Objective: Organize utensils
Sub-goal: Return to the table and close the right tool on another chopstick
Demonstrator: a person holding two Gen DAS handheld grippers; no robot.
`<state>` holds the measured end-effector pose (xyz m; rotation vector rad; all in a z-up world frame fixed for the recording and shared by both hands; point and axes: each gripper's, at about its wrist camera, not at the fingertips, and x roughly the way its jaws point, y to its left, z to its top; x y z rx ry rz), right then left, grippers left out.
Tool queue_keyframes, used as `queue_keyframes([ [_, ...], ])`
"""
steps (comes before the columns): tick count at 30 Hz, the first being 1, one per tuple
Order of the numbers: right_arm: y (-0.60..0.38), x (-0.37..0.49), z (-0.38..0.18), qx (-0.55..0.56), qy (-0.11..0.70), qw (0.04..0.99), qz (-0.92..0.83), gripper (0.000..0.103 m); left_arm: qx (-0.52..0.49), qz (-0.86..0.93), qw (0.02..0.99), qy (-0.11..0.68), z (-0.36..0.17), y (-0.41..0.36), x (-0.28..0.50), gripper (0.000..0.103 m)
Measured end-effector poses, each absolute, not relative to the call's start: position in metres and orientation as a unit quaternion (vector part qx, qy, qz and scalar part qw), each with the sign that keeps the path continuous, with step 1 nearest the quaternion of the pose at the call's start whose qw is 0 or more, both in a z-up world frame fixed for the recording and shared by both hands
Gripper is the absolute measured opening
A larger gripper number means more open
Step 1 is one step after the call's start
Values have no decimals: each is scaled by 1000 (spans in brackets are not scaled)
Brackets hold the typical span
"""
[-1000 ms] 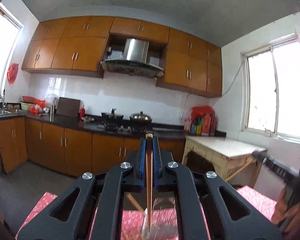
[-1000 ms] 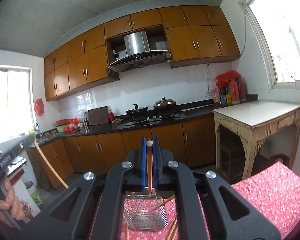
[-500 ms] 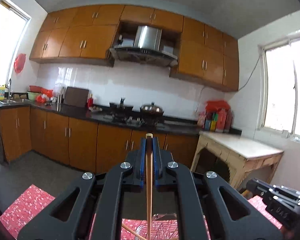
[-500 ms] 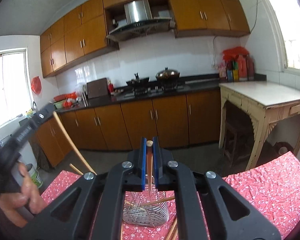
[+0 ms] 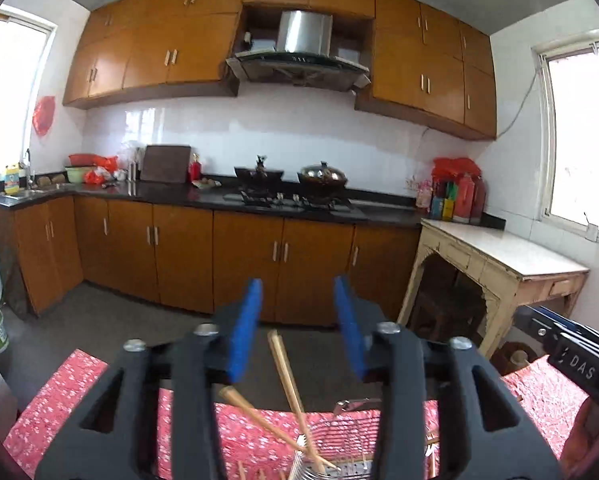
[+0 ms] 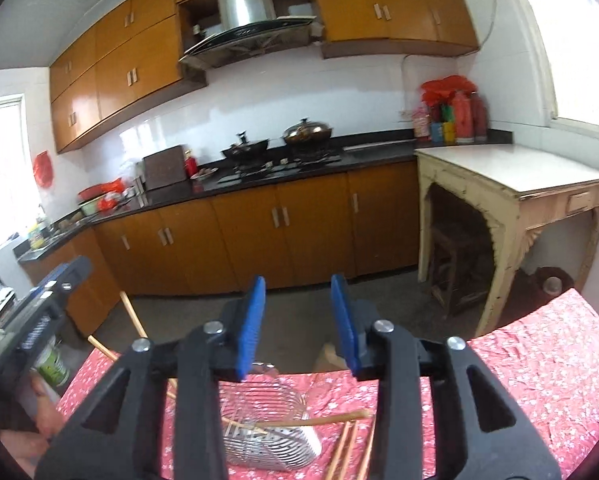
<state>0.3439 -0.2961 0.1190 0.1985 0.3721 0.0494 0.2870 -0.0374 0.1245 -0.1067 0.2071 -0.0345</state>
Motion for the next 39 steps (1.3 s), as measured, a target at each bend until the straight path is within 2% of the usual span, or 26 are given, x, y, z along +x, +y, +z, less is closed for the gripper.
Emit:
queue_keyframes([
  [7,-311,311,120,103,177,979,16,40,-58,-16,994,92,137,-23,266,41],
  [16,-319,259,96,105,200,974,4,40,-53,-6,992,117,121,-2,231,42],
  [24,-320,225,24,114,265,958,-13,40,-54,16,983,175,67,25,200,42],
  [30,-305,206,-53,112,341,933,-3,39,-49,19,972,228,11,30,176,42],
  [34,-290,197,-97,108,393,913,15,31,-53,0,961,273,-23,23,166,45],
  [39,-276,197,-121,102,421,901,22,30,-51,-23,949,310,-48,13,164,45],
])
